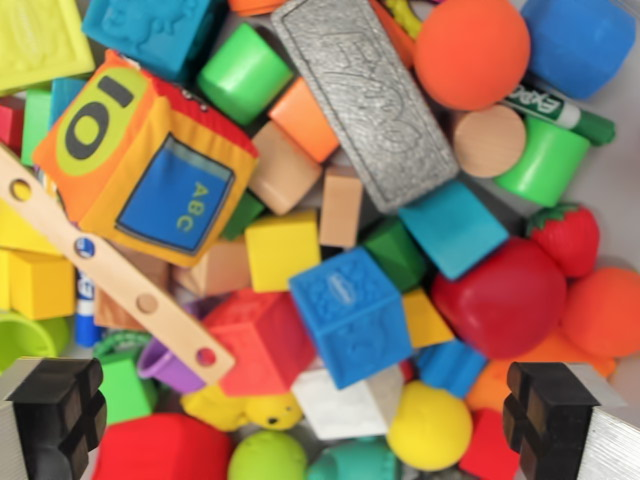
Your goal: Pick an object from the bin
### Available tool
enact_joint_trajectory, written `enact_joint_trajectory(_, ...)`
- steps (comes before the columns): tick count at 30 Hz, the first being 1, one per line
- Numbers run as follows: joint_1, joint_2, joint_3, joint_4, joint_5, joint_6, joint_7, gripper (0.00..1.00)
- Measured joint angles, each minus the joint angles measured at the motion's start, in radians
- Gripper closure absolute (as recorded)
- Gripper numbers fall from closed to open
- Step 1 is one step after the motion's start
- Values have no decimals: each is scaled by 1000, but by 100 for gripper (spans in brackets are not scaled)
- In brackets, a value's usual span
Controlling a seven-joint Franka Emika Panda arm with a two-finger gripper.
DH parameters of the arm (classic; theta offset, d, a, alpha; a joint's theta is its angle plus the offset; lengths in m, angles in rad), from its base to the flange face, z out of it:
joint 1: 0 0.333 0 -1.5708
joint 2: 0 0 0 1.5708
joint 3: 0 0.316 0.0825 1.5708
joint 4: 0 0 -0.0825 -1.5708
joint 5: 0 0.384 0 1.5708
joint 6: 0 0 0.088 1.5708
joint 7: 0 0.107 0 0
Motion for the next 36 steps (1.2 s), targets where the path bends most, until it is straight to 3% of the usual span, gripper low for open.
enact_joint_trajectory(36,22,3,34,-52,-7,65,-330,0)
